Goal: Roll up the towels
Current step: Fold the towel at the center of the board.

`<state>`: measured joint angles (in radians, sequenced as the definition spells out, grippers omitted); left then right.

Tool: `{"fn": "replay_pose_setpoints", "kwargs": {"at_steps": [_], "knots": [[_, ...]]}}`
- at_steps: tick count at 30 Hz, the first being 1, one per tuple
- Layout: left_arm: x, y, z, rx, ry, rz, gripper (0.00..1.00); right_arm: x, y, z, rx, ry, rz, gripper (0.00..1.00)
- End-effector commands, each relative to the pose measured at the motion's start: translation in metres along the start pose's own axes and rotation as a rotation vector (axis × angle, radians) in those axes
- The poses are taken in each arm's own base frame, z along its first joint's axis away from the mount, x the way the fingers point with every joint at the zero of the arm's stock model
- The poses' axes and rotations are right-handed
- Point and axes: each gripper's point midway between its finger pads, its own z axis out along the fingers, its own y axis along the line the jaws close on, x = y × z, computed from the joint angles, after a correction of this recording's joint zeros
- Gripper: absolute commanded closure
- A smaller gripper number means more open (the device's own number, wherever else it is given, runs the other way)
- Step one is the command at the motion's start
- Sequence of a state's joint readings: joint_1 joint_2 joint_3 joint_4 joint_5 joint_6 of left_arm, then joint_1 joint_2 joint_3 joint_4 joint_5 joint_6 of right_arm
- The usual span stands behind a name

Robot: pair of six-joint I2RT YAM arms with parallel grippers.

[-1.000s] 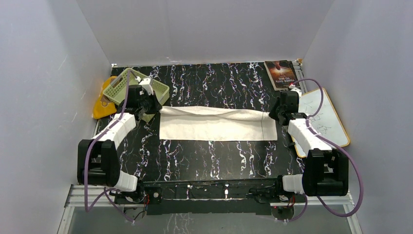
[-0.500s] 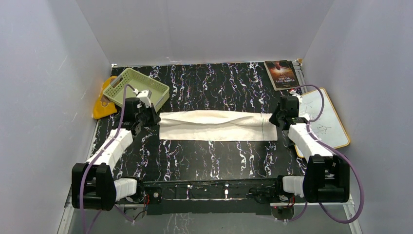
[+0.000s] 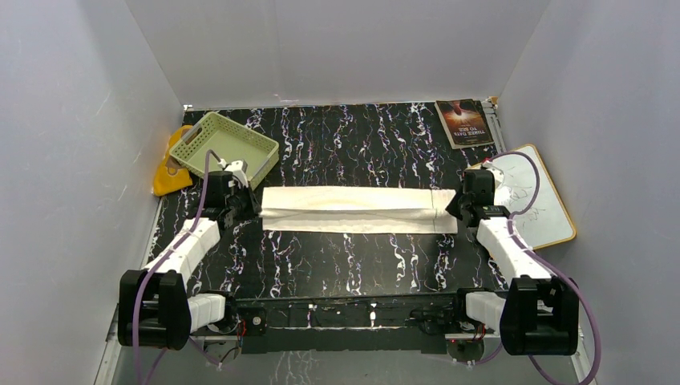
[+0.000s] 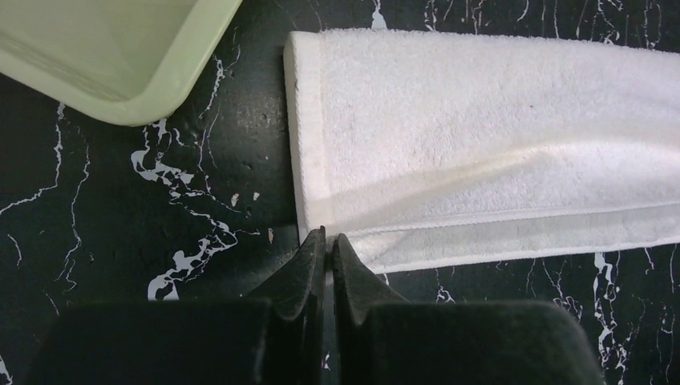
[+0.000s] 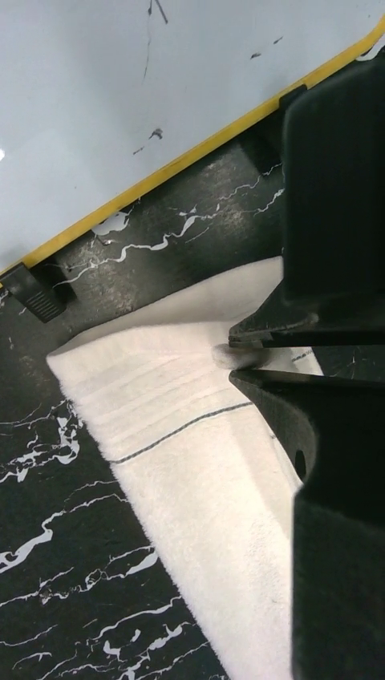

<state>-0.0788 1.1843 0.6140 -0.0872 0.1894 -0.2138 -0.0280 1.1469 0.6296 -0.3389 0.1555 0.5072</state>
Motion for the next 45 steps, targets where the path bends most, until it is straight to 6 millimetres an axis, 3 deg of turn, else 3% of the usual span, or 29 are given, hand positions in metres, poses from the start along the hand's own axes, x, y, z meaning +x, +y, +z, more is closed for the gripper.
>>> {"fn": "replay_pose_setpoints", "kwargs": {"at_steps": [1,2,3,5,6,10,11,19,23,26,30,35,37,40,45], "knots": [[0.002,0.007,-0.002,-0.044,-0.008,-0.019,1.00,-0.015,-0.006,-0.010,0.019,-0.090,0.046,0.79],[0.002,0.005,-0.002,-0.037,-0.005,-0.021,1.00,-0.017,-0.007,-0.013,0.018,-0.101,0.050,0.69],[0.001,0.002,-0.002,-0.020,-0.001,-0.020,0.97,-0.020,-0.006,-0.015,0.016,-0.114,0.054,0.53],[-0.002,-0.003,-0.005,0.000,-0.003,-0.017,0.81,-0.028,-0.005,-0.022,0.006,-0.150,0.061,0.37],[-0.005,-0.004,-0.007,0.005,-0.014,-0.016,0.73,-0.034,-0.004,-0.027,0.001,-0.175,0.068,0.34],[-0.035,-0.004,-0.020,-0.029,-0.118,-0.030,0.21,-0.061,0.007,-0.045,-0.055,-0.278,0.095,0.29],[-0.040,-0.002,-0.021,-0.045,-0.122,-0.034,0.17,-0.066,0.013,-0.046,-0.079,-0.287,0.096,0.29],[-0.038,0.024,0.025,-0.160,0.091,-0.025,0.23,-0.072,0.037,-0.034,-0.150,-0.226,0.075,0.28],[-0.051,0.043,0.050,-0.218,0.136,0.011,0.26,-0.075,0.038,-0.036,-0.154,-0.242,0.060,0.27],[-0.068,0.050,0.071,-0.216,0.129,0.000,0.28,-0.076,0.038,-0.038,-0.160,-0.250,0.054,0.26],[-0.106,0.047,0.100,-0.186,0.074,0.016,0.29,-0.077,0.047,-0.037,-0.202,-0.245,0.045,0.26],[-0.149,0.047,0.129,-0.178,0.058,0.042,0.29,-0.064,0.047,-0.013,-0.163,-0.144,0.019,0.24],[-0.158,0.046,0.130,-0.182,0.068,0.040,0.30,-0.057,0.049,-0.004,-0.156,-0.097,0.009,0.23],[-0.138,0.028,0.116,-0.104,0.117,-0.012,0.30,-0.049,0.042,0.007,-0.105,-0.037,-0.013,0.21],[-0.058,0.014,0.078,-0.046,0.271,-0.136,0.29,-0.036,0.010,0.025,0.036,0.010,-0.061,0.19]]}}
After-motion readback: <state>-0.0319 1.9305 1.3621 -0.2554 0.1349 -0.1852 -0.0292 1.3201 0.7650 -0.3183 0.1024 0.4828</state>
